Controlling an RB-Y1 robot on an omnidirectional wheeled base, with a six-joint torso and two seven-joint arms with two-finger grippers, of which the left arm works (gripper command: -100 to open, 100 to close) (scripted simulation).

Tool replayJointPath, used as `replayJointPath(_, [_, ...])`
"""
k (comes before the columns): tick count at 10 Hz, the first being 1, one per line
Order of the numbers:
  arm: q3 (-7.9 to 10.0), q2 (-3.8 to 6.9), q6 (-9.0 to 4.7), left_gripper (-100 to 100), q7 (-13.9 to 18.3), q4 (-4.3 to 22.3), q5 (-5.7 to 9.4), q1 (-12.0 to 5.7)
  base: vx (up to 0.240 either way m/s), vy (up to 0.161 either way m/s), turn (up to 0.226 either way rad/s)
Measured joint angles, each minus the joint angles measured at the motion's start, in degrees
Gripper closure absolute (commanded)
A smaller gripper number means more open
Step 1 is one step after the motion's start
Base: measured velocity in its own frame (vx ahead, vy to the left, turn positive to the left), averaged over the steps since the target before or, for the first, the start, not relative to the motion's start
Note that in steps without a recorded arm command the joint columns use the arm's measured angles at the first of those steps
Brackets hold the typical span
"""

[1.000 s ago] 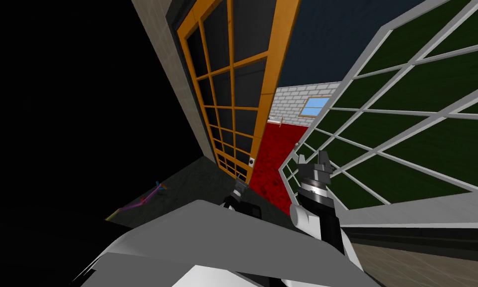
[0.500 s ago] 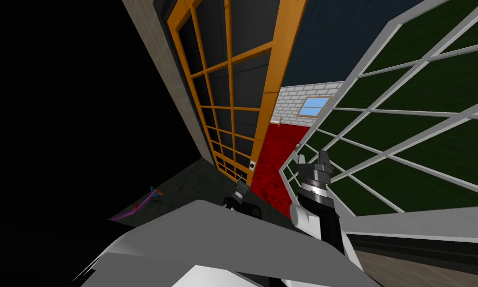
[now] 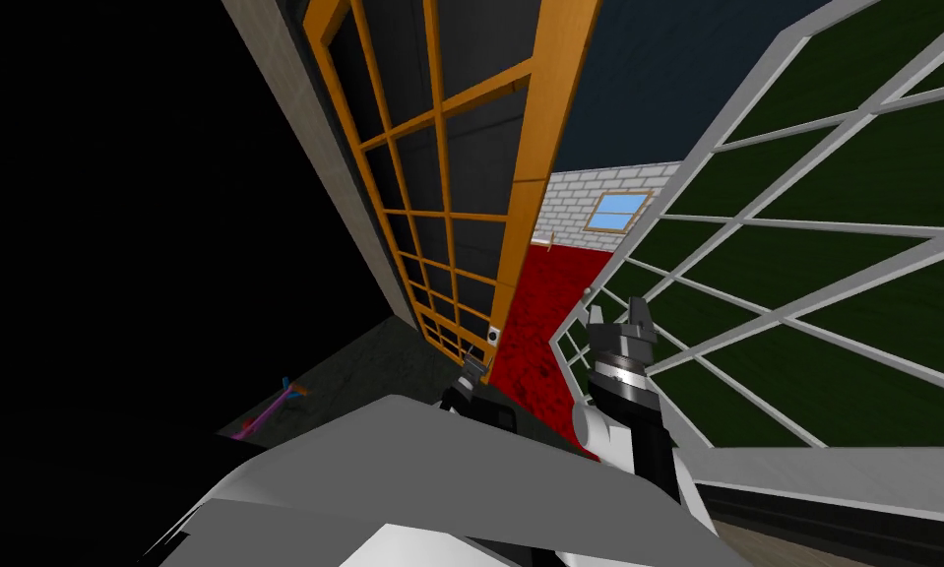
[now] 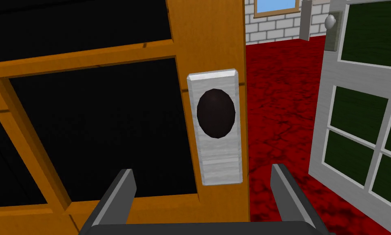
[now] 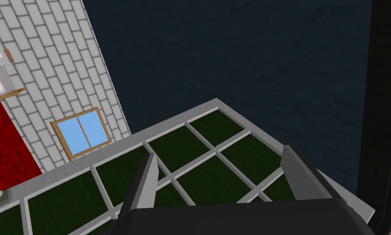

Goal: Push the door open

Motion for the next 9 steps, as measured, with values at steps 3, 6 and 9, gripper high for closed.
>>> replayJointPath(3, [0.39,-0.28,0.07,-100,0.2,0.2,0.23,-0.38,0.187,-0.074,-0.018])
replayJointPath(6, [0.58,-2.14,-0.29,100,0.4,1.1,0.34,-0.96,0.068,-0.022,-0.004])
replayJointPath(9, [0.54,-2.06,-0.03,100,0.4,1.1,0.33,-0.98,-0.016,0.003,-0.008])
